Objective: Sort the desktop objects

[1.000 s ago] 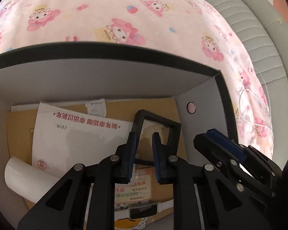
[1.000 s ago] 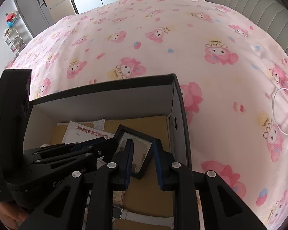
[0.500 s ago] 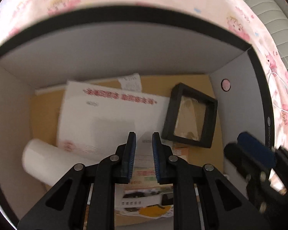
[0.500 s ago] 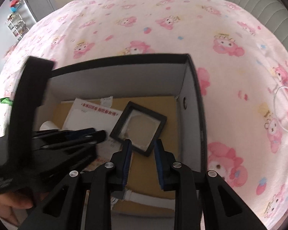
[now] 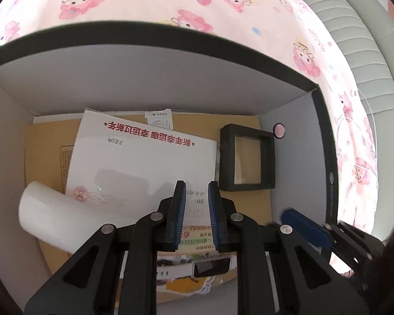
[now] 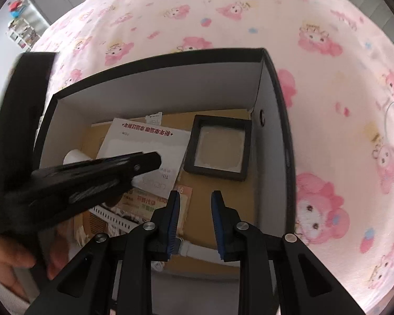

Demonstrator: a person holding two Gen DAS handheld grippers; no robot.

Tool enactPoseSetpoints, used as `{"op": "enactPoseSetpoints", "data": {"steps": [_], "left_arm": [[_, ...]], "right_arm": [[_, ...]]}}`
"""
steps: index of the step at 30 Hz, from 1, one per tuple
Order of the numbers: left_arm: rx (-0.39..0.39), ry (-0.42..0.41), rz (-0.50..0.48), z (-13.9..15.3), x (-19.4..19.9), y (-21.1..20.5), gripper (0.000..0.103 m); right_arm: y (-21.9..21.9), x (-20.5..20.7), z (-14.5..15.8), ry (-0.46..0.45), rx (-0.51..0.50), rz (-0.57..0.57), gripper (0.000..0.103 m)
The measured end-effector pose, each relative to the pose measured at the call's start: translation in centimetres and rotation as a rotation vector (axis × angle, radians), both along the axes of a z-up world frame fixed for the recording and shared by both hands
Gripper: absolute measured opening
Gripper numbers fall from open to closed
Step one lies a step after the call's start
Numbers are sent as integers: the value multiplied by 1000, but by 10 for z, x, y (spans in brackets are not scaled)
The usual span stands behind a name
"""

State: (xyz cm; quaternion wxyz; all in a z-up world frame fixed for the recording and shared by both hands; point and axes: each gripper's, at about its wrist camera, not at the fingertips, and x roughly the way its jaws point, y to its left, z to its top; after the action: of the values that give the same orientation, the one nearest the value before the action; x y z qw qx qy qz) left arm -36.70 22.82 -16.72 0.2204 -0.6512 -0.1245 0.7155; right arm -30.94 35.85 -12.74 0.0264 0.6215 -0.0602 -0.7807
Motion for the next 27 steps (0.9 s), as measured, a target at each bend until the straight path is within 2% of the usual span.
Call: {"op": "enactPoseSetpoints", "data": {"steps": [4,10,19,22,27], "left_arm": [[-10,-4,-22,-3,-3,8,15],[-10,-3,-41,-3,-1,17,15],[-17,33,-16,0,-4,-12,15],[-11,53,-28,7,1,-18,15],[-6,127,-38,25,12,-30,15]], "right_arm": [[0,-7,-13,-34,-16,-20,21],[-5,-17,-27,-64,41,-22,21],[-11,-38,-50,-121,96,-35,22],[-11,-33,-44,-98,83,-41,22],[-17,-2,-8,52,56,-36,22]]}}
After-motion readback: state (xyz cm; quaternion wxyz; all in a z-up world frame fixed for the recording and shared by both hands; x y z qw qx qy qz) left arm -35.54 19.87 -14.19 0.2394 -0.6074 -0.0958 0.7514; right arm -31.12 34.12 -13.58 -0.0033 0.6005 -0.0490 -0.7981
